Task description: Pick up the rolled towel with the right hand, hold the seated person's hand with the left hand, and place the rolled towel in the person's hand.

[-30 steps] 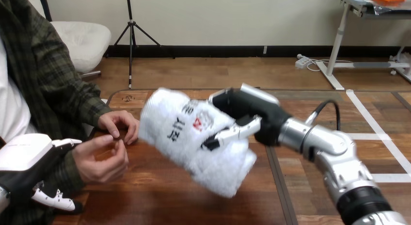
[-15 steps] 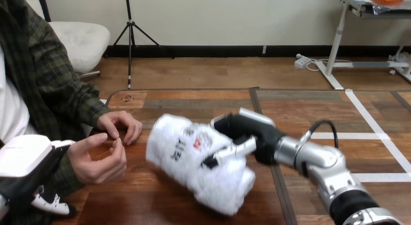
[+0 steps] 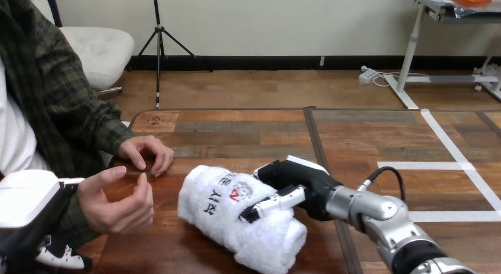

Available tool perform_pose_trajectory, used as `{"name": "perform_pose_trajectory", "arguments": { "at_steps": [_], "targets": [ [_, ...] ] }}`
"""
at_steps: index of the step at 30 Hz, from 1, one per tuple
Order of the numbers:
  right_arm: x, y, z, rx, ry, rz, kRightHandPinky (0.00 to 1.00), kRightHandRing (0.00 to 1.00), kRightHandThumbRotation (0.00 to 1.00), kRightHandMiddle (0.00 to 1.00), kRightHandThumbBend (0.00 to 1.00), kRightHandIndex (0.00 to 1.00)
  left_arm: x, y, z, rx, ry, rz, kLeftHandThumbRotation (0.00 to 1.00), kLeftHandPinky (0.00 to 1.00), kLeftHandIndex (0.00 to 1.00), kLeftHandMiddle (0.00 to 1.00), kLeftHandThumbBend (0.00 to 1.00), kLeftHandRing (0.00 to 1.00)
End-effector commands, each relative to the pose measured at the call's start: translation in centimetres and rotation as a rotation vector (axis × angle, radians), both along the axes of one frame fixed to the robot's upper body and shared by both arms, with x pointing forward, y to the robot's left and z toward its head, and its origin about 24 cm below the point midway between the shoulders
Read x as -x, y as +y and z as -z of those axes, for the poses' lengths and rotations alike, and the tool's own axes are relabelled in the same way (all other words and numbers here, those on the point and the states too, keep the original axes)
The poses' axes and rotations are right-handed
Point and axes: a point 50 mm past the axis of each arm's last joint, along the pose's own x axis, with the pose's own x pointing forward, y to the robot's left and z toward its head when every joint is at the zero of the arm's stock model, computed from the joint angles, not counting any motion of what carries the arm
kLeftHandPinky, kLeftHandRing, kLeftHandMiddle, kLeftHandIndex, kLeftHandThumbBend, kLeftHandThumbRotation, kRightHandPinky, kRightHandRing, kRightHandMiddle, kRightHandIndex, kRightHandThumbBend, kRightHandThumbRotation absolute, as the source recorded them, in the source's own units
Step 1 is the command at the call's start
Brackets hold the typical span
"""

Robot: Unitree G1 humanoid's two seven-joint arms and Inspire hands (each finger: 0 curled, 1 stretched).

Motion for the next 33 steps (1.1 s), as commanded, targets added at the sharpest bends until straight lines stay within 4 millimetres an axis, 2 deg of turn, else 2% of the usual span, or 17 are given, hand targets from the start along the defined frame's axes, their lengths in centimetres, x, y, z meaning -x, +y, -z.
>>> {"name": "perform_pose_trajectory", "arguments": {
  "at_steps": [1, 9, 18, 33],
  "targets": [
    [-2.8, 4.0, -5.1, -0.005, -0.204, -0.092, 0.16, 0.19, 0.00, 0.28, 0.88, 0.34, 0.8, -2.5, -1.3, 0.088, -0.085, 0.057, 0.00, 0.54, 0.61, 0.61, 1.00, 0.58],
    [-2.2, 5.0, -4.2, 0.018, -0.199, -0.115, 0.16, 0.20, 0.00, 0.30, 0.89, 0.34, 1.9, -3.4, -1.7, 0.139, -0.099, 0.046, 0.00, 0.50, 0.57, 0.55, 0.99, 0.52],
    [-1.8, 6.2, -3.6, 0.102, -0.221, -0.140, 0.18, 0.23, 0.00, 0.32, 0.88, 0.34, 2.6, -4.2, -1.8, 0.366, -0.035, 0.004, 0.00, 0.45, 0.54, 0.53, 0.96, 0.49],
    [-1.0, 7.9, -2.8, 0.137, -0.231, -0.200, 0.21, 0.27, 0.00, 0.35, 0.86, 0.35, 3.3, -5.0, -1.1, 0.451, 0.005, 0.020, 0.00, 0.44, 0.53, 0.52, 1.00, 0.47]
  ]
}}
